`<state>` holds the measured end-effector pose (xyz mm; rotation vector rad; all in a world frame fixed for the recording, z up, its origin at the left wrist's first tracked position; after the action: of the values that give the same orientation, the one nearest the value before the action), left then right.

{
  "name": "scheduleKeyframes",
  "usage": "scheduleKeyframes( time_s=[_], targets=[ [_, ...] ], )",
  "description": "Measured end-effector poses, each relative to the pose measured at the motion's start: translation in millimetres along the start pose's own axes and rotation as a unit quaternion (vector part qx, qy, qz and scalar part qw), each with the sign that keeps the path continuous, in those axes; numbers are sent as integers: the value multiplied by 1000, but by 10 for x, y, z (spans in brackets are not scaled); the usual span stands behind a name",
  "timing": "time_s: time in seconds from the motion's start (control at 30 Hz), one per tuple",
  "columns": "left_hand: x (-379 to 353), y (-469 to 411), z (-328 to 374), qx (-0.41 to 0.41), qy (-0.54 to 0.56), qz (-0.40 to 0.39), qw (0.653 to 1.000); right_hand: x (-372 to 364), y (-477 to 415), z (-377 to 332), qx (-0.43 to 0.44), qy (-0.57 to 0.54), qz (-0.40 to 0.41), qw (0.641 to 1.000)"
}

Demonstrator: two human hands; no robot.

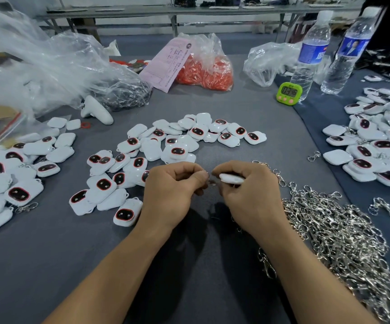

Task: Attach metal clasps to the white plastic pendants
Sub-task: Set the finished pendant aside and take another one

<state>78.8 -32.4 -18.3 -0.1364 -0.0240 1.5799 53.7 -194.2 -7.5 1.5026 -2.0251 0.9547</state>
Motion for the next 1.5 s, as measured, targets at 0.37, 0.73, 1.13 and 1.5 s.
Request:
scheduleKeyframes(
  time_s=[0.37,0.73,1.13,1.5],
  targets=[
    [-58,6,55,-48,-72,-61,994,-29,-36,49,-43,-90,-22,995],
    [-42,81,148,-140,-151,-44,978,-26,-38,13,-11,-40,-21,999],
    [-37,-19,2,7,-28,-77,997,35,-87,63,19,-84,-24,996],
    [-105,23,7,61,-24,-173,983,-5,-109,107,38,-164,-143,975]
  ],
)
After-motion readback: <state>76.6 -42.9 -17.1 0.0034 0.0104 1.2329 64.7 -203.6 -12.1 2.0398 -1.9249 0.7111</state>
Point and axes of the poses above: each hand's wrist, its own y-axis away from the middle knuckle, its own x-axis out of the back of the hand, z = x × y, the point moved 5 cm from there along -y, towards the middle knuckle, and after that the axes turned 14 degrees about y, right-handed, at the moved point
